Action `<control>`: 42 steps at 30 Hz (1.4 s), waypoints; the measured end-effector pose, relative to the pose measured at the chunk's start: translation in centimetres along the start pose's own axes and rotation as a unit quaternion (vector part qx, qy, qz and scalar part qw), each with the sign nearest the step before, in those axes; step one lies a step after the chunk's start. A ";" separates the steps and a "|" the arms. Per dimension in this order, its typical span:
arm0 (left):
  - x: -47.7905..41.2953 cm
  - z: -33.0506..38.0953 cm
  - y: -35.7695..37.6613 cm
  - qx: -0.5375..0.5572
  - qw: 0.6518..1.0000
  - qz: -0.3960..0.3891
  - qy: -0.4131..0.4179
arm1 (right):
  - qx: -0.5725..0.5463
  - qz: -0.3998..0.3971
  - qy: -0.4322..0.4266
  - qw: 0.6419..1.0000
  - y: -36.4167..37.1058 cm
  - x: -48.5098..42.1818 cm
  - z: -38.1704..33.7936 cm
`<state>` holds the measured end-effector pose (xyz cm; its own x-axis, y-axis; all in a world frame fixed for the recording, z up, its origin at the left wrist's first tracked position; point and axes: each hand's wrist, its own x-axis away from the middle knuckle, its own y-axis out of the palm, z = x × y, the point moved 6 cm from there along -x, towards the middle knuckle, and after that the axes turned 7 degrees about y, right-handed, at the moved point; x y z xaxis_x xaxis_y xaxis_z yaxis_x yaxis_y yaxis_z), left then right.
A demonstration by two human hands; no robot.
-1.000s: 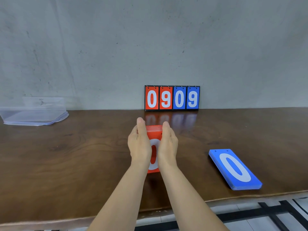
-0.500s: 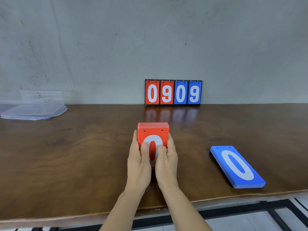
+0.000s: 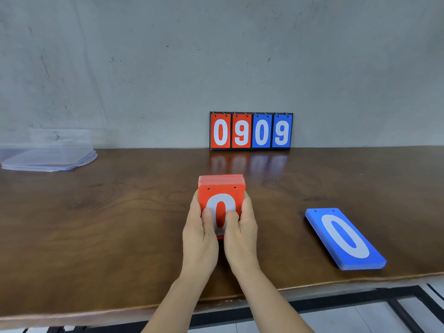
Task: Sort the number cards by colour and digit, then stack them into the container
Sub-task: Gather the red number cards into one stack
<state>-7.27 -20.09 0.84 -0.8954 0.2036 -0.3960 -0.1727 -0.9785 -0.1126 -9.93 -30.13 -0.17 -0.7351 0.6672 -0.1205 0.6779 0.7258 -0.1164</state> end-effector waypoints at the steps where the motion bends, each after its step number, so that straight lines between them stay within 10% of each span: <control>1: 0.1 -0.1 -0.1 -0.008 1.000 -0.005 -0.001 | 0.007 -0.006 0.005 1.000 0.0 0.1 0.2; 30: 1.0 -0.2 -1.1 -0.093 0.995 0.021 -0.011 | 0.195 0.026 -0.017 0.980 -1.8 1.1 -0.4; 42: 0.6 2.8 1.0 -0.027 0.993 -0.104 -0.056 | 0.172 0.045 -0.018 0.984 -8.2 0.2 -2.0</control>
<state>-9.13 -21.04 3.06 -0.8833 0.3926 -0.2562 -0.3381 -0.9121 -0.2319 -15.69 -35.58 2.75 -0.6748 0.7156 -0.1804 0.7083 0.5595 -0.4305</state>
